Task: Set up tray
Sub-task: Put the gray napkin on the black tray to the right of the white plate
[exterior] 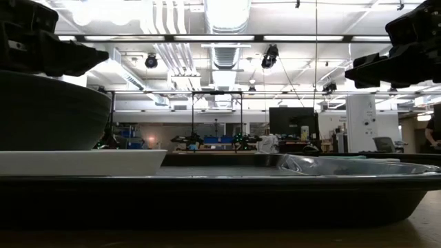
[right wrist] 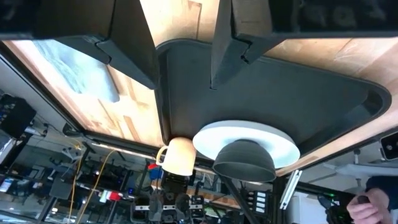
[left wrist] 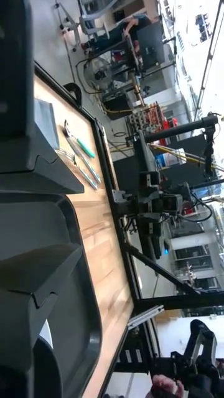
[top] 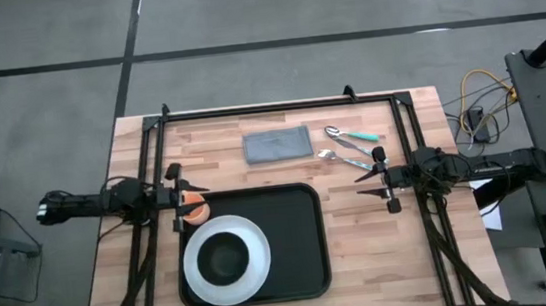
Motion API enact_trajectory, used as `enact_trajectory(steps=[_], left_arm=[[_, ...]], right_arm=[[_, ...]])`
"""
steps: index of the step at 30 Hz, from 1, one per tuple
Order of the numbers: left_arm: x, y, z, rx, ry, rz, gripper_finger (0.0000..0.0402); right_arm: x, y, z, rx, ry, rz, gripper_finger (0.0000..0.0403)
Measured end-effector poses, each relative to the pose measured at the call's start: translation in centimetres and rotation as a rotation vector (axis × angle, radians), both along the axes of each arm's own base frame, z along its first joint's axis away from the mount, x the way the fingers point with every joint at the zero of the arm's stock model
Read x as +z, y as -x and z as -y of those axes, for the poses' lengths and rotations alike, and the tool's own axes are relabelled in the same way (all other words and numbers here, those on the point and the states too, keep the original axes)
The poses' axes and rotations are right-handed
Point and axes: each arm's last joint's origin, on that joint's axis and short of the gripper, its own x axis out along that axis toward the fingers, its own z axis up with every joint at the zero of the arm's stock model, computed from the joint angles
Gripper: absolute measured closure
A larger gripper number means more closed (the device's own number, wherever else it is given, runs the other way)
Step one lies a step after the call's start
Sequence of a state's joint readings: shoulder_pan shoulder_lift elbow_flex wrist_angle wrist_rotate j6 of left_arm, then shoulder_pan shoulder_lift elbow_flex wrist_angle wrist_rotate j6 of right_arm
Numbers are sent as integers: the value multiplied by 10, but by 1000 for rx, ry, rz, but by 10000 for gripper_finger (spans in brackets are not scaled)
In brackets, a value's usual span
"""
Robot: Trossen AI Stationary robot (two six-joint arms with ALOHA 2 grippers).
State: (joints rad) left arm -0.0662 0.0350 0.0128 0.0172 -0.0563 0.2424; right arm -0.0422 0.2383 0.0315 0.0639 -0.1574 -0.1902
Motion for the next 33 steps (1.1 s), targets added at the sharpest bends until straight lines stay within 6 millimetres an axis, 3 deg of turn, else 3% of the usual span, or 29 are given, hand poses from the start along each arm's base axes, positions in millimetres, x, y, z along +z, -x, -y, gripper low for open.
enact_trajectory(steps=[6, 13, 18, 27, 33], left_arm=[[-4, -3, 0, 0, -3, -50, 280], [-9, -6, 0, 1, -6, -105, 280], [-11, -8, 0, 2, 3, -136, 280], [-2, -8, 0, 9, 62, -111, 280], [6, -5, 0, 8, 75, -61, 280]], right_arm=[[0, 0, 0, -3, -17, 0, 272], [11, -1, 0, -24, -266, 78, 277], [16, -2, 1, -37, -314, 126, 274], [22, -6, 13, -459, -468, 275, 280], [45, -10, 20, -546, -519, 322, 281]])
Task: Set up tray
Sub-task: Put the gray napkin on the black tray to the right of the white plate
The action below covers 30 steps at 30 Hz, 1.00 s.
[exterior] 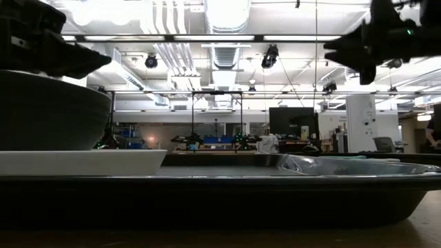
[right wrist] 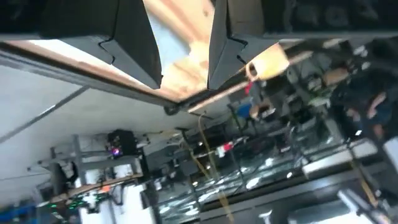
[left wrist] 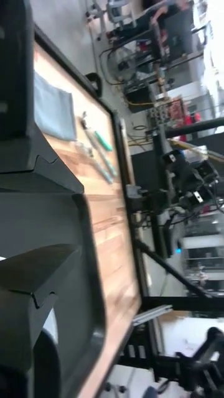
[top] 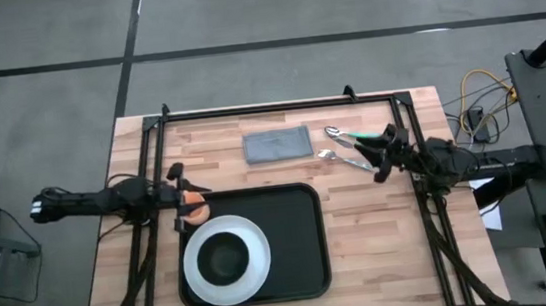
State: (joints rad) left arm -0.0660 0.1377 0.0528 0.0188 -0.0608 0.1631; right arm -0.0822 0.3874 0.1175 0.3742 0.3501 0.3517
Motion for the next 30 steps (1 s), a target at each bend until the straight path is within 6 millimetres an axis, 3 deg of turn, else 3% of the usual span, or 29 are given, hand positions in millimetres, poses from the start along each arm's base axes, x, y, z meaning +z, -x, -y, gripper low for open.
enact_trajectory(steps=[6, 13, 30], left_arm=[[6, 9, -1, -1, 21, 143, 280], [-3, 6, 0, -3, 14, 95, 280], [-2, 5, 0, -3, 33, 101, 280]], right_arm=[[35, -9, 23, -235, -111, -220, 290], [65, -33, 59, -170, -168, -324, 294], [30, -111, 168, -38, -372, -587, 286]])
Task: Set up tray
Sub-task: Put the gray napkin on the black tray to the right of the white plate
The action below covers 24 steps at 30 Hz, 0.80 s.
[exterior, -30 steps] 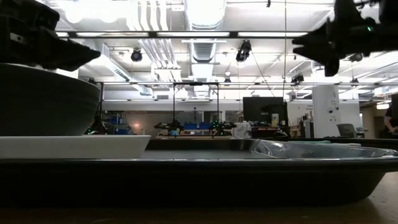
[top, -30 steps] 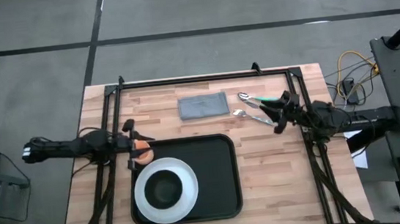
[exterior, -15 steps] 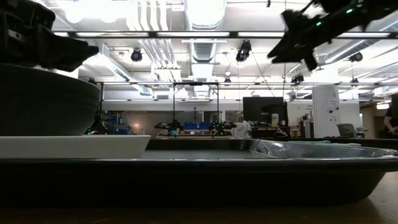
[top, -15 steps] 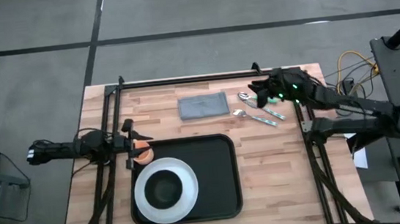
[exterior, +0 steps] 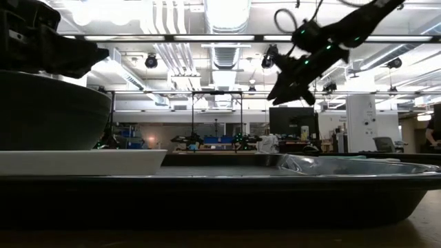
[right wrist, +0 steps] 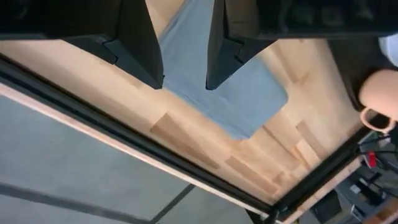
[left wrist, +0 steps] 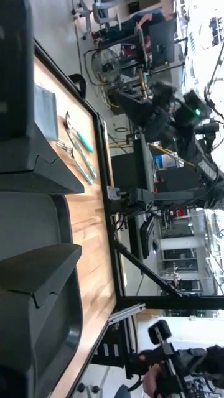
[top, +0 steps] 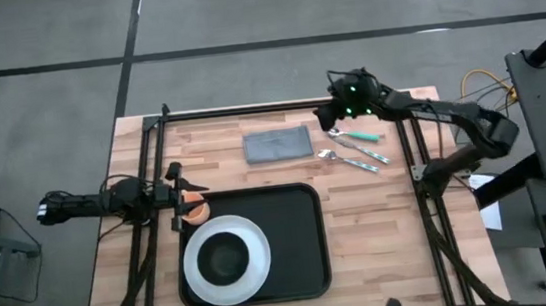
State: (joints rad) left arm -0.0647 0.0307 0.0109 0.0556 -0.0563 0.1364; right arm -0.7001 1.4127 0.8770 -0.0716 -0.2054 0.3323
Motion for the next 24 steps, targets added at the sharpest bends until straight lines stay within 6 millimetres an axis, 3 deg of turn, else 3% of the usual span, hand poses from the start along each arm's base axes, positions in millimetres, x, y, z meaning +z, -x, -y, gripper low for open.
enact_trajectory(steps=[9, 16, 24], left_arm=[[-1, -1, 0, 0, -1, -9, 280], [-2, -1, 0, 0, -2, -27, 280], [-2, -1, 0, 0, 11, -24, 280]], right_arm=[[-34, -25, 31, 55, -106, -113, 272], [-46, -27, 34, 46, -129, -142, 249], [-54, -25, 34, 7, -197, -159, 195]])
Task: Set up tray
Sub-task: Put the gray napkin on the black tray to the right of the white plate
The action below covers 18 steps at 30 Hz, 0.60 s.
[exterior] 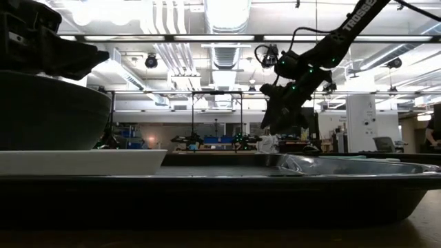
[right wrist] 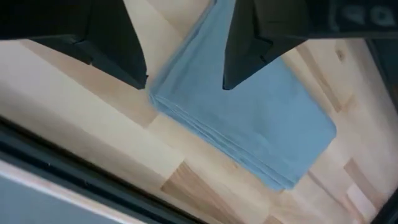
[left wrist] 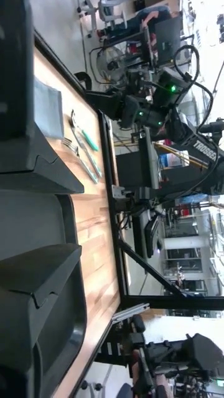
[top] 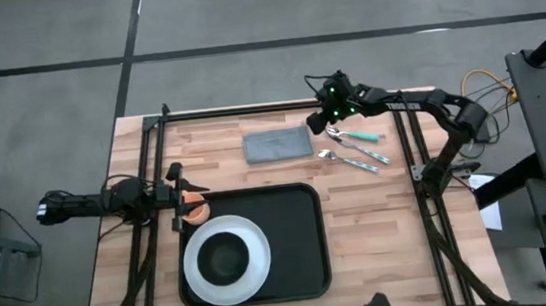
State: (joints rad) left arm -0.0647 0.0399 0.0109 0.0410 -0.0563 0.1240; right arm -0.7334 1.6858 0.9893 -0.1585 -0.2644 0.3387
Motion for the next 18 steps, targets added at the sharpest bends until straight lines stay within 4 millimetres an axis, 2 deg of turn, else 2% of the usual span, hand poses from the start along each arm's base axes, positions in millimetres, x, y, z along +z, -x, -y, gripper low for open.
enact_trajectory(steps=[8, 18], left_arm=[[0, 0, 0, 0, 4, -1, 280], [0, 0, 0, 0, 4, 0, 280]], right_arm=[[-29, -5, 1, 4, -67, -67, 161], [-56, -16, 2, 34, -98, -90, 166]])
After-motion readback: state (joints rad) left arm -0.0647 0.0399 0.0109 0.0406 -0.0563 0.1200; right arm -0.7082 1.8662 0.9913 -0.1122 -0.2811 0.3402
